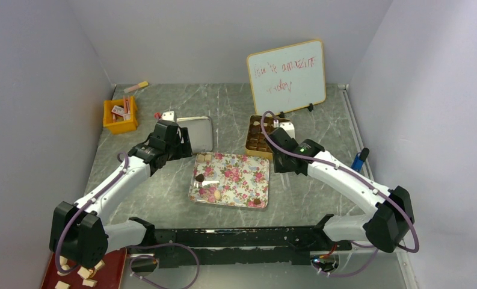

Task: Pack the chocolate
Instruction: Place the fake chocolate in the packing box, then pick up the fake chocolate from the plate, then place the fake chocolate in the packing box.

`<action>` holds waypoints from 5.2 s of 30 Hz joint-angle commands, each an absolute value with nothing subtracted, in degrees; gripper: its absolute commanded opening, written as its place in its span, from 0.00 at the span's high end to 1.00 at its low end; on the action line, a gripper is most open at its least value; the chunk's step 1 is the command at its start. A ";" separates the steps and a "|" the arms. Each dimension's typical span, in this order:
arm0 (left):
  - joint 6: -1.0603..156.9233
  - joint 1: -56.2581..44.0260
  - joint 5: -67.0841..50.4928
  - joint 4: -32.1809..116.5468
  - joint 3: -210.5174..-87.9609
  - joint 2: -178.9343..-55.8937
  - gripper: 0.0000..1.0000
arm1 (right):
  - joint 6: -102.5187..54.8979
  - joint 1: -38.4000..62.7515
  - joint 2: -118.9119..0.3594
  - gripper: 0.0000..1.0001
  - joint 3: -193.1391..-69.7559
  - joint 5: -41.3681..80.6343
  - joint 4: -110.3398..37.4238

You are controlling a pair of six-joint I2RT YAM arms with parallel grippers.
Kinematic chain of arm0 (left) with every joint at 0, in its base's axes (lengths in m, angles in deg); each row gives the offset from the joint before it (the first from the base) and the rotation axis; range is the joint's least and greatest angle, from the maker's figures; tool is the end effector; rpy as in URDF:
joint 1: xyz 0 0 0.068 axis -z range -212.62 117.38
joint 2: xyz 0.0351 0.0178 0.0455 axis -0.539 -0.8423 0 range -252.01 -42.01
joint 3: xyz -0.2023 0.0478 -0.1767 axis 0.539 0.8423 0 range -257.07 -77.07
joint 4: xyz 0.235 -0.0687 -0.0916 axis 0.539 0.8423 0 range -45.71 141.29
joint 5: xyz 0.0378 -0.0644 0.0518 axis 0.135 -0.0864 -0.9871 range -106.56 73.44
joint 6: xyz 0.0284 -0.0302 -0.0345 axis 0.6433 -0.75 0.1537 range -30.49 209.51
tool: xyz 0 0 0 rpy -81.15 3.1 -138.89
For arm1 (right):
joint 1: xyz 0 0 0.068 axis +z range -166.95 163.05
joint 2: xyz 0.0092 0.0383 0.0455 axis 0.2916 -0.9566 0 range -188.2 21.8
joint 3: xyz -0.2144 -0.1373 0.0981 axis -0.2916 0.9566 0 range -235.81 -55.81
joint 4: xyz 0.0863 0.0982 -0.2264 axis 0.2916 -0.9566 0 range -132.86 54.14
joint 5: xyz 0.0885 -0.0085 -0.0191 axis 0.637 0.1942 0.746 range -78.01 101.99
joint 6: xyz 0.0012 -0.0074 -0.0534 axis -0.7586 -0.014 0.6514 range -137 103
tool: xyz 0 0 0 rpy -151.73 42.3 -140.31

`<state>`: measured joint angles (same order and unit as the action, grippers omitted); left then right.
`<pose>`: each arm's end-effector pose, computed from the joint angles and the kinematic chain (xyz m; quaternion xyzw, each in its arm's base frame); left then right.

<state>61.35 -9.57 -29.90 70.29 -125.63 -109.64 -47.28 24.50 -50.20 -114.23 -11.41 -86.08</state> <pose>0.2308 -0.0892 0.2574 -0.0853 0.9150 -0.0671 0.3887 0.1876 0.1467 0.2697 -0.0470 0.9537 -0.0300 0.2956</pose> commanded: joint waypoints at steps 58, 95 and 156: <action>61.43 -9.81 -31.38 70.62 -128.79 -108.30 0.17 | -29.20 26.34 -45.52 0.69 -117.16 13.33 -82.02; 60.69 -10.29 -32.73 73.97 -128.69 -104.01 0.16 | -25.66 42.88 -72.31 0.56 -125.07 18.44 -70.42; 61.03 -10.99 -30.04 70.56 -128.83 -107.63 0.17 | -40.40 27.25 -55.63 1.00 -123.16 -9.34 -80.98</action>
<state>61.20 -10.79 -30.71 71.95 -127.57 -107.52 -39.15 29.11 -57.09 -124.70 -7.03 -80.35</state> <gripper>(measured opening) 0.829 0.368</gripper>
